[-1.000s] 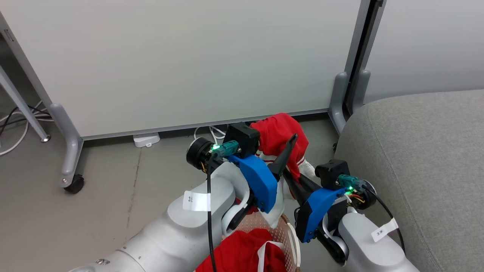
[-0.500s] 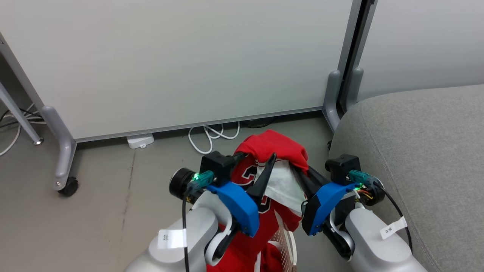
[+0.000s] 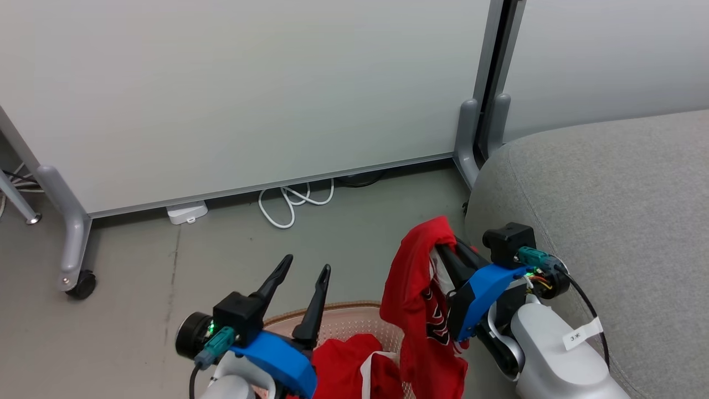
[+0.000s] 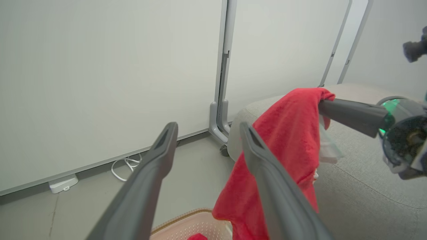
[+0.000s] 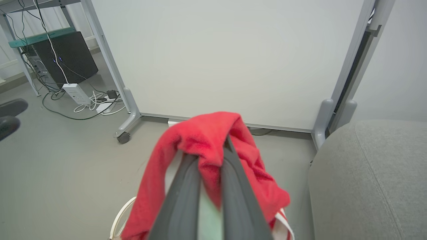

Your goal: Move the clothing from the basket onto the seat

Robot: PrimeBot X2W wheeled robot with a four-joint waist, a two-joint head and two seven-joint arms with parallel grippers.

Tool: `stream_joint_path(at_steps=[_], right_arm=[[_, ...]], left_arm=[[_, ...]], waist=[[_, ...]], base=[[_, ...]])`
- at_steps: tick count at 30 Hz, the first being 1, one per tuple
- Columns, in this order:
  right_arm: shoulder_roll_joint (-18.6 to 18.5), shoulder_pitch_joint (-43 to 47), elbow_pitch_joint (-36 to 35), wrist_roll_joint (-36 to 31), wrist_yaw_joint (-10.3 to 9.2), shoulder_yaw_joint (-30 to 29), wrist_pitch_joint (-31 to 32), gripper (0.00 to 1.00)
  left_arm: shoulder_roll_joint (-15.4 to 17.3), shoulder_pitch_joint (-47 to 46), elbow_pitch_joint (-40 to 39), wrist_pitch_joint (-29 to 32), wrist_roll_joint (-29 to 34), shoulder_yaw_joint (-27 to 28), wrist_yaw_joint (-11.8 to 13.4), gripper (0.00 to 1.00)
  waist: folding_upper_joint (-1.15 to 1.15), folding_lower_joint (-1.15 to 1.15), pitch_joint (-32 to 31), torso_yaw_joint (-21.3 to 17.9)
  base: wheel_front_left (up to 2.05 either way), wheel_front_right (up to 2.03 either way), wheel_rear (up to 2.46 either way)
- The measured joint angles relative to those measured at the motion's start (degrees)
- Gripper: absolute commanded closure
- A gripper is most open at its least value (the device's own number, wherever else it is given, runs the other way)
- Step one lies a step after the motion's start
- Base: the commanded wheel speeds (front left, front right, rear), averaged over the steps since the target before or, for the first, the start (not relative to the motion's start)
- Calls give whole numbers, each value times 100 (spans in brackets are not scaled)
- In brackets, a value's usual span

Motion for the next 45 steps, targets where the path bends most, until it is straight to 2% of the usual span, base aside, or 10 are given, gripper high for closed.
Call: stream_joint_path(at_steps=[6, 11, 22, 30, 45], right_arm=[[-30, 49, -100, -34, 0, -65, 51, 100], [-41, 97, -189, -68, 0, -143, 100, 100], [-47, 162, -347, -101, 0, -207, 174, 100], [-45, 159, -449, -102, 0, -125, 249, 100], [-48, 155, -559, -81, 0, -70, 294, 100]], left_arm=[[-9, 679, -342, -1, 526, 790, -263, 0], [-188, 923, -375, -1, 910, 1318, -504, 0], [-516, 1019, -261, -1, 1335, 1726, -738, 0], [-649, 1022, -254, -4, 1471, 1867, -805, 0], [-731, 1013, -289, -5, 1529, 1889, -834, 0]], waist=[[0, 0, 20, -61], [0, 0, 30, -78], [0, 0, 46, -327], [0, 0, 104, -895], [0, 0, 256, -2286]], base=[[0, 0, 0], [0, 0, 0], [0, 0, 0], [0, 0, 0], [0, 0, 0]])
